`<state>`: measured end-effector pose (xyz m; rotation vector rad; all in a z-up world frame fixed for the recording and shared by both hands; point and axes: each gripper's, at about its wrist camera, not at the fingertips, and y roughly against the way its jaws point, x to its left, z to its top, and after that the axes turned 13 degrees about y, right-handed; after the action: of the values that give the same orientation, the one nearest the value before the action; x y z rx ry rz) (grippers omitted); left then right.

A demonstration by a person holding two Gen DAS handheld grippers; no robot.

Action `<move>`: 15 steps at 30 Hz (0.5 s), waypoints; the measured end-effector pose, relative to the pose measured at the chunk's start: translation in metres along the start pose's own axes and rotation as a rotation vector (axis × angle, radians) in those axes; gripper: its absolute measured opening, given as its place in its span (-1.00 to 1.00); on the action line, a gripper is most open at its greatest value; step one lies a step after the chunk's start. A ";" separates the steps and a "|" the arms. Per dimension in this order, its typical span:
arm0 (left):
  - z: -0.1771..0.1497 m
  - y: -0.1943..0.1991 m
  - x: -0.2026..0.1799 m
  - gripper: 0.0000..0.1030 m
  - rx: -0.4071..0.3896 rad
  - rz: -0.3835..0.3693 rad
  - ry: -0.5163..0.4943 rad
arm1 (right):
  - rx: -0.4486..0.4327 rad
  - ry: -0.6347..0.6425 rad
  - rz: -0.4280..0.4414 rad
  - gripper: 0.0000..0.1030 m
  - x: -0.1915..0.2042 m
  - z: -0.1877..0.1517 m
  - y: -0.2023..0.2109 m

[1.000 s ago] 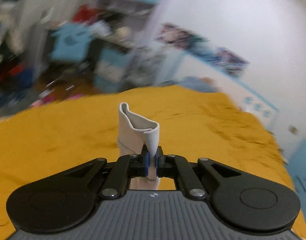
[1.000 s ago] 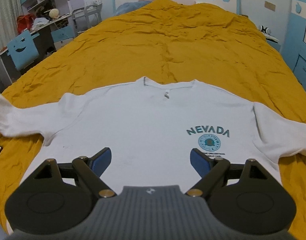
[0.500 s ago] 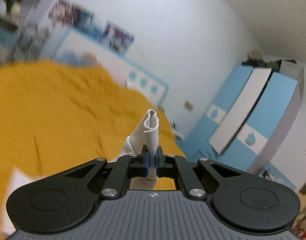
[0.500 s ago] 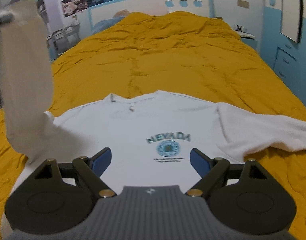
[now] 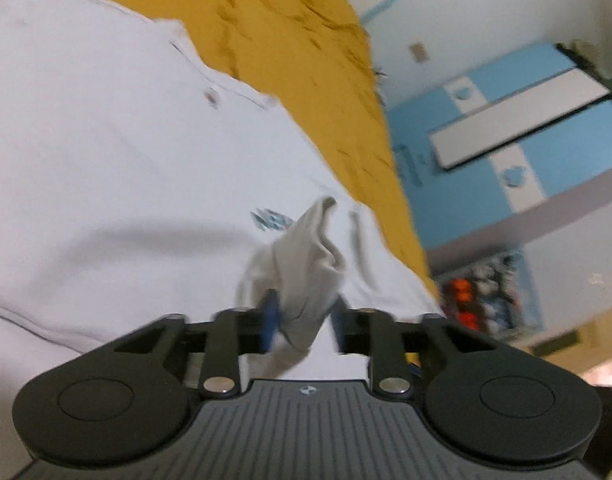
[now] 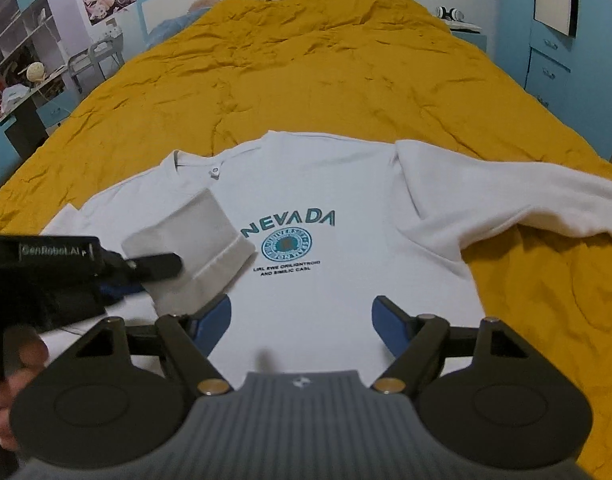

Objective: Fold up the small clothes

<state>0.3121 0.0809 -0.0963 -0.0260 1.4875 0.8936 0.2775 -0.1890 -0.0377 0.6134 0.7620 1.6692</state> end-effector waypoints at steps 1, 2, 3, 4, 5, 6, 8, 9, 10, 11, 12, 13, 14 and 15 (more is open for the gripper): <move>-0.002 0.001 0.000 -0.10 0.016 -0.019 -0.005 | -0.003 -0.009 0.000 0.43 -0.002 -0.001 0.000; -0.003 0.003 -0.001 0.04 0.033 -0.037 -0.011 | -0.009 -0.016 0.002 0.42 -0.002 -0.001 0.001; -0.005 0.001 -0.006 0.07 0.042 -0.051 -0.017 | -0.015 -0.028 0.007 0.39 -0.004 -0.002 0.001; -0.007 0.005 -0.008 0.12 0.048 -0.065 -0.027 | -0.021 -0.044 0.014 0.39 -0.006 -0.001 0.002; -0.008 0.012 -0.009 0.14 0.046 -0.072 -0.036 | -0.029 -0.062 0.019 0.39 -0.009 -0.001 0.003; -0.007 0.019 -0.008 0.14 0.032 -0.074 -0.041 | -0.037 -0.081 0.022 0.39 -0.012 0.000 0.003; -0.005 0.036 -0.009 0.19 -0.012 -0.074 -0.039 | -0.038 -0.098 0.030 0.39 -0.017 0.002 0.002; -0.002 0.047 -0.008 0.19 -0.041 -0.068 -0.038 | -0.034 -0.112 0.040 0.39 -0.019 0.003 -0.001; 0.002 0.061 -0.006 0.19 -0.081 -0.062 -0.047 | -0.027 -0.129 0.050 0.39 -0.022 0.003 -0.003; 0.004 0.072 -0.009 0.20 -0.126 -0.049 -0.061 | -0.019 -0.151 0.064 0.39 -0.025 0.003 -0.007; 0.008 0.085 -0.009 0.20 -0.177 -0.022 -0.082 | -0.008 -0.180 0.082 0.39 -0.029 0.003 -0.011; 0.011 0.102 -0.007 0.20 -0.236 0.023 -0.112 | 0.006 -0.210 0.098 0.39 -0.033 0.001 -0.016; 0.012 0.114 -0.005 0.20 -0.278 0.061 -0.141 | 0.024 -0.239 0.113 0.38 -0.037 0.000 -0.022; 0.015 0.130 -0.001 0.20 -0.325 0.118 -0.179 | 0.044 -0.270 0.129 0.26 -0.040 -0.001 -0.030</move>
<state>0.2563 0.1782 -0.0286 -0.0952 1.1764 1.1954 0.3044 -0.2239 -0.0612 0.9143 0.5742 1.6462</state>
